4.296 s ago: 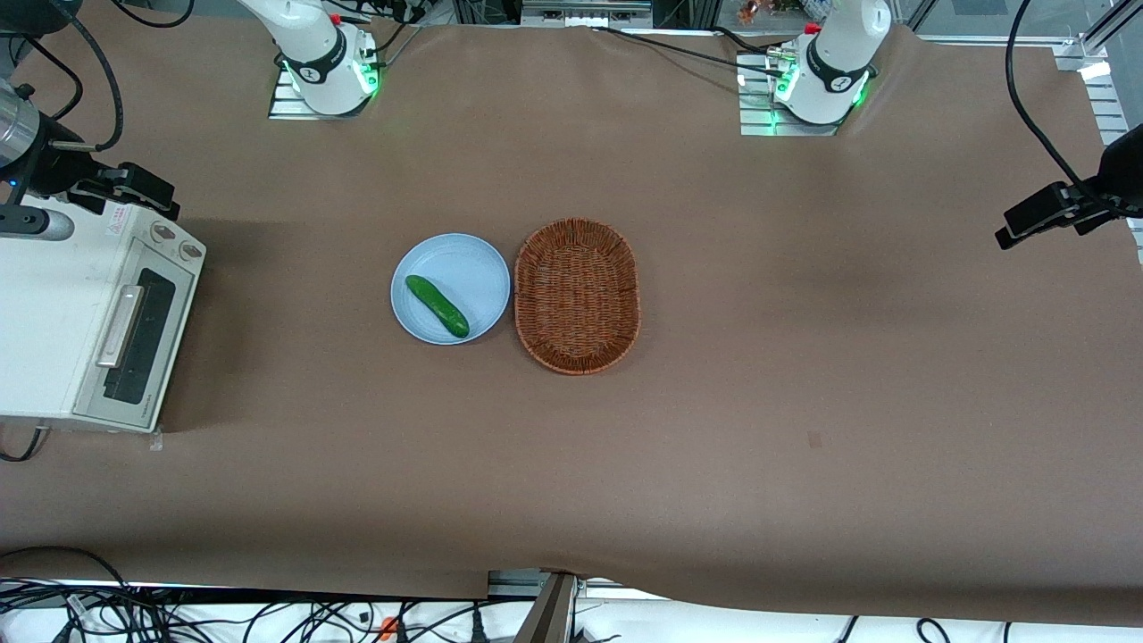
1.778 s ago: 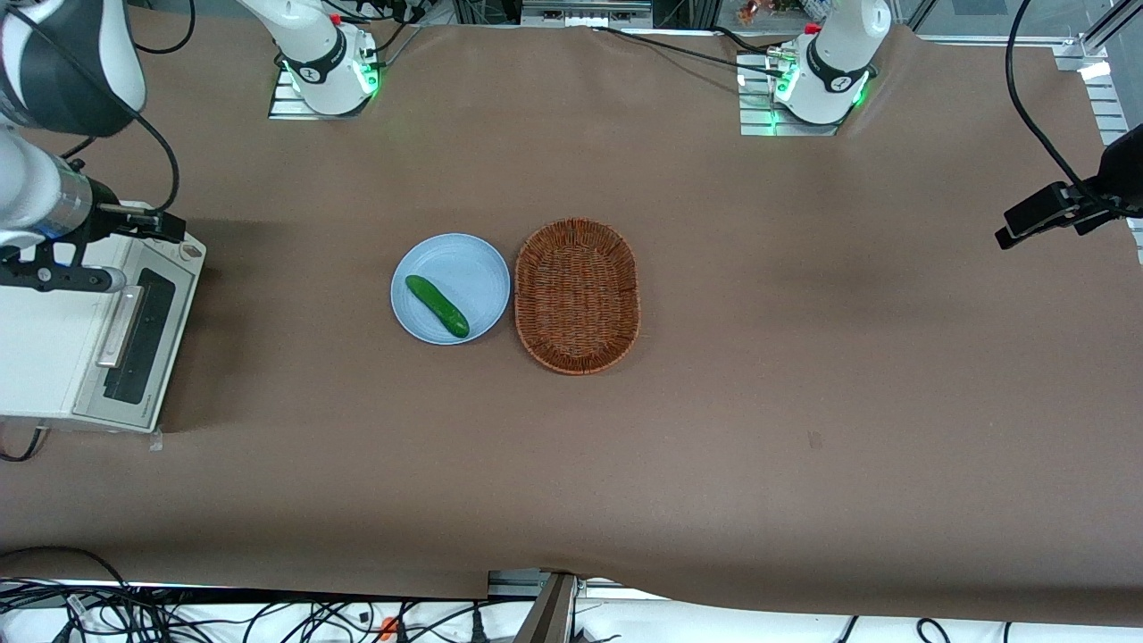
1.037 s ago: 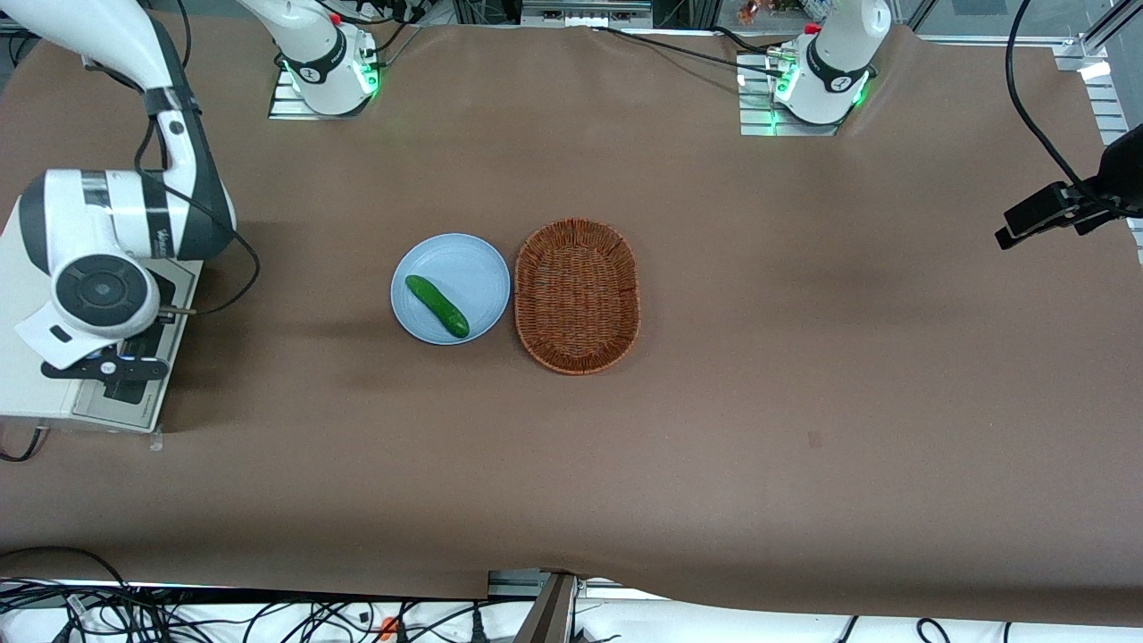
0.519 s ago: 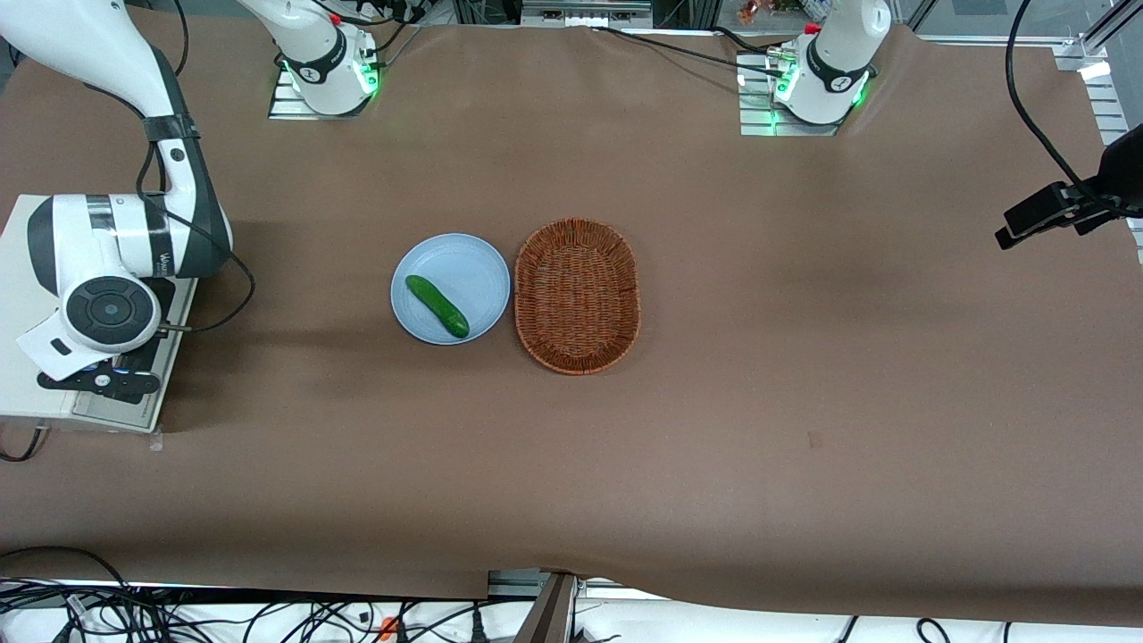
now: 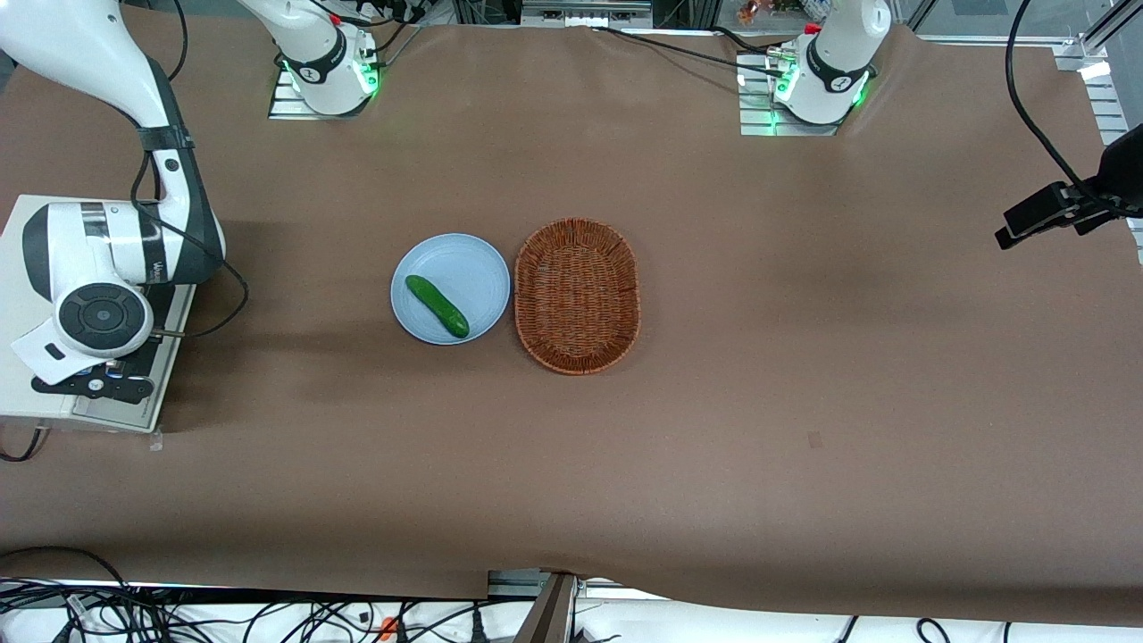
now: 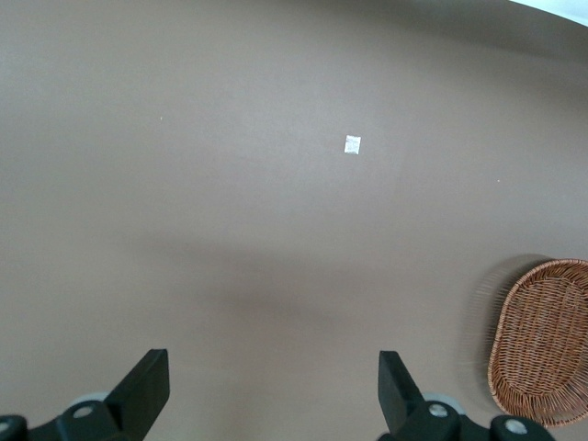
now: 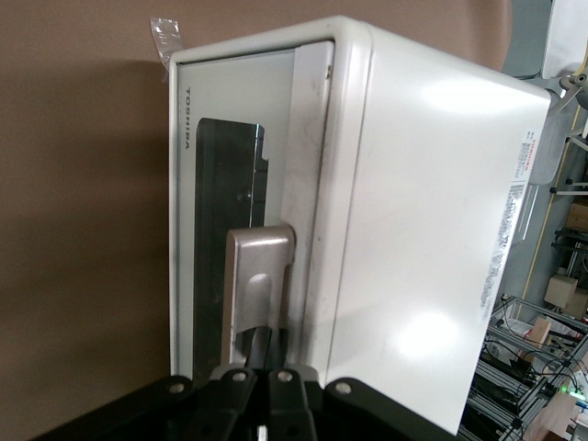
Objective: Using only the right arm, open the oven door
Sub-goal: 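Pull the handle outward and down with the right gripper, swinging the door open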
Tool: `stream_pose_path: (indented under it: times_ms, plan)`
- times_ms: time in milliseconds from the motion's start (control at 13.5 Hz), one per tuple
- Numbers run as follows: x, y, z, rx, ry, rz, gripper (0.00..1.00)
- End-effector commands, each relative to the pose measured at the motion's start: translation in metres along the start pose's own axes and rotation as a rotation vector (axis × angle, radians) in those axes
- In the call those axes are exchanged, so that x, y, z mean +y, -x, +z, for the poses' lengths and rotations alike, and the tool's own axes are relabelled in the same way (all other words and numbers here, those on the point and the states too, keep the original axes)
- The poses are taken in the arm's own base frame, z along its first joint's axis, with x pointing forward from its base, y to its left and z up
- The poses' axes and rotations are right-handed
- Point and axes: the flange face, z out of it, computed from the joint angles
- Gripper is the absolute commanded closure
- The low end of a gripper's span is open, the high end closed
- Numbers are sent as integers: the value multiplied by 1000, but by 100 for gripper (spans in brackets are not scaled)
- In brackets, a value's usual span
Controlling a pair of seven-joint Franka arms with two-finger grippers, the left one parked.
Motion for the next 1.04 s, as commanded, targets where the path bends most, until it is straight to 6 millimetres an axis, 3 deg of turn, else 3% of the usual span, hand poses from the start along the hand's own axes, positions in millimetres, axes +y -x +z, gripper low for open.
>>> stream_pose_path:
  times_ms: [0, 370, 741, 963]
  plan:
    - [-2, -3, 11, -5, 2, 12, 100]
    - [-16, 1, 5, -26, -31, 6, 100]
    - [-39, 3, -3, -42, -111, 3, 100]
    - [-63, -3, 4, -42, -148, -12, 100]
